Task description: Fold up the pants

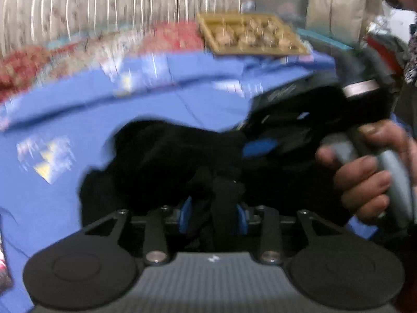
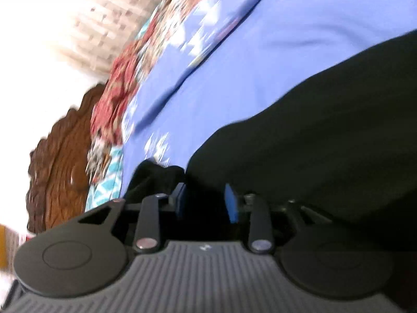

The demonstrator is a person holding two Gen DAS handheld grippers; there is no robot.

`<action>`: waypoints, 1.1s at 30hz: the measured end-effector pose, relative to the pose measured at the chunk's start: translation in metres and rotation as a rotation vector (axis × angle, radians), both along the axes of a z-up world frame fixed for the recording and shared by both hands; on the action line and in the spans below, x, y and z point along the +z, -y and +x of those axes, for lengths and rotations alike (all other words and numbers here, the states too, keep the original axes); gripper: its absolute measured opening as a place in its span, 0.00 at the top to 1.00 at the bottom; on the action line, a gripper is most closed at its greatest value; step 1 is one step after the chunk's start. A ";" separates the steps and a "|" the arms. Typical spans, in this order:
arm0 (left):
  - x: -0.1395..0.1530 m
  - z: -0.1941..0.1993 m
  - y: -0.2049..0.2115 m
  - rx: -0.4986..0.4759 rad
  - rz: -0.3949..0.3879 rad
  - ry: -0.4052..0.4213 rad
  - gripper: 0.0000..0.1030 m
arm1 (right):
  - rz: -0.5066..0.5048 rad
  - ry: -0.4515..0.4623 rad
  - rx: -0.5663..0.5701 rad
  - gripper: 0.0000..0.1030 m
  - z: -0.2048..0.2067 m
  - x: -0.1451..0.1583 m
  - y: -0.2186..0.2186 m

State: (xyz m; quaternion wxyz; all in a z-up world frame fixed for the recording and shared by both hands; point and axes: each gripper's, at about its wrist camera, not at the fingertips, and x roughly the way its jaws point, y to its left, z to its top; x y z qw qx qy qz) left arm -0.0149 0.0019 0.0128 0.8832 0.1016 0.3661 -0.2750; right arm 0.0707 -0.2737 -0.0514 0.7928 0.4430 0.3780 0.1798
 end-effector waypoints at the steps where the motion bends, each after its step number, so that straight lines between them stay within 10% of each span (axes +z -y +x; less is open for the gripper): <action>1: -0.001 0.002 -0.001 0.006 -0.006 -0.016 0.66 | -0.001 0.000 -0.016 0.63 -0.004 -0.003 0.005; 7: 0.015 -0.003 -0.031 0.054 -0.115 -0.063 0.53 | 0.037 -0.015 -0.046 0.30 -0.001 -0.014 0.003; 16: 0.034 -0.014 -0.085 0.173 -0.203 -0.052 0.46 | -0.152 0.082 0.155 0.21 0.026 0.014 -0.071; 18: 0.030 -0.007 -0.098 0.228 -0.251 -0.095 0.46 | -0.281 0.098 0.170 0.42 0.024 0.015 -0.086; 19: 0.028 -0.003 -0.103 0.251 -0.272 -0.117 0.46 | -0.379 0.113 0.177 0.80 0.020 0.017 -0.092; 20: 0.026 0.001 -0.107 0.271 -0.292 -0.139 0.47 | -0.417 0.126 0.185 0.83 0.016 0.020 -0.094; 25: 0.024 0.015 -0.110 0.295 -0.333 -0.150 0.47 | -0.379 0.215 0.168 0.82 -0.024 0.034 -0.080; 28: 0.017 0.024 -0.097 0.289 -0.317 -0.176 0.47 | -0.442 0.054 0.187 0.76 -0.021 -0.005 -0.082; 33: 0.000 0.020 -0.079 0.280 -0.251 -0.237 0.46 | -0.374 0.056 0.168 0.70 -0.019 -0.014 -0.073</action>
